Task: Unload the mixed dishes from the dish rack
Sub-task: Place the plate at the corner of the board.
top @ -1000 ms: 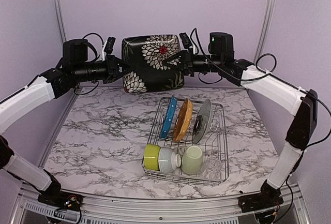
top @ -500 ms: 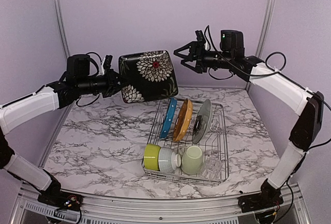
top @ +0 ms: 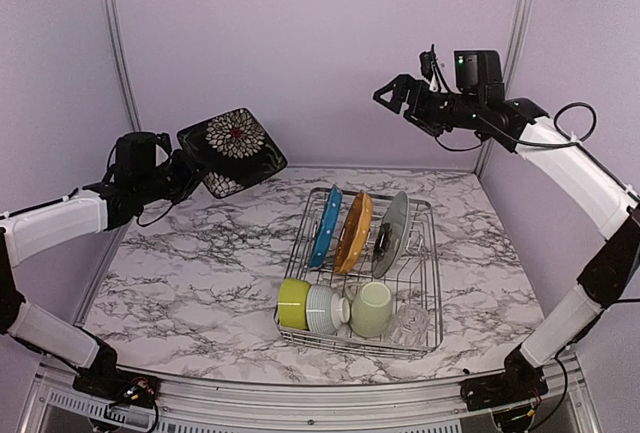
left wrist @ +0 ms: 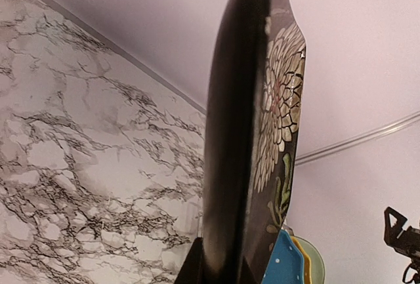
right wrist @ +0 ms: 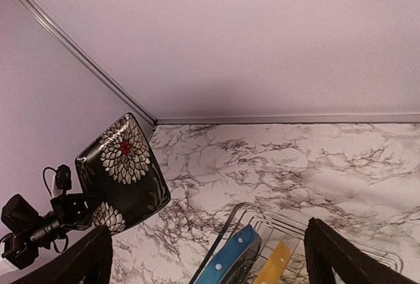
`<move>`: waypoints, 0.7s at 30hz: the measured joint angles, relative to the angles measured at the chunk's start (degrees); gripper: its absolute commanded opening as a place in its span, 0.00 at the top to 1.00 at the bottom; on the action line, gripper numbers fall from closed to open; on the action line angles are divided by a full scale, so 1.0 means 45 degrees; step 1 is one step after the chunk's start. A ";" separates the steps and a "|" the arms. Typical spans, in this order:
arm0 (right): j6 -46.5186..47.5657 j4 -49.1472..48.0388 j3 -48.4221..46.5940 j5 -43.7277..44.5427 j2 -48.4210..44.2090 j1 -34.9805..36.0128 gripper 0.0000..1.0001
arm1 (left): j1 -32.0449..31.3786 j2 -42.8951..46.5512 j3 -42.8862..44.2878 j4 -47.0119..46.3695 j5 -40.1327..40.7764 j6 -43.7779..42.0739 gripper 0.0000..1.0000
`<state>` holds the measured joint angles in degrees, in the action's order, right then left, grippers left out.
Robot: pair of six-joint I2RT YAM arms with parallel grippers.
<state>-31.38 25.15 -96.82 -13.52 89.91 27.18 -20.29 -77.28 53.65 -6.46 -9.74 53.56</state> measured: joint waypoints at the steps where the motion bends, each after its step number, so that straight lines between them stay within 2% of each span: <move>1: 0.0107 0.0068 0.0034 0.0452 -0.0257 -0.0044 0.02 | 0.0044 0.0087 -0.0267 -0.0194 0.0427 0.0151 1.00; 6: 0.0374 -0.0034 0.1001 0.2657 -0.2200 -0.0160 0.01 | 0.0359 0.0544 -0.2565 -0.2395 0.2079 0.1724 1.00; 11: 0.0359 -0.0437 0.2395 0.4133 -0.4051 -0.0165 0.02 | 0.0461 0.0510 -0.3959 -0.3070 0.3959 0.3288 1.00; 16: 0.0253 -0.0384 0.2579 0.4571 -0.4274 -0.0165 0.02 | 0.0491 0.0126 -0.4726 -0.4177 0.5629 0.5017 1.00; 21: 0.0117 -0.0199 0.2783 0.4624 -0.4269 -0.0165 0.03 | 0.0505 -0.0835 -0.4799 -0.5076 0.6348 0.6509 1.00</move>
<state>-30.85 24.25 -84.29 7.29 70.70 26.44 -18.02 -81.03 32.05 -29.30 18.83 82.85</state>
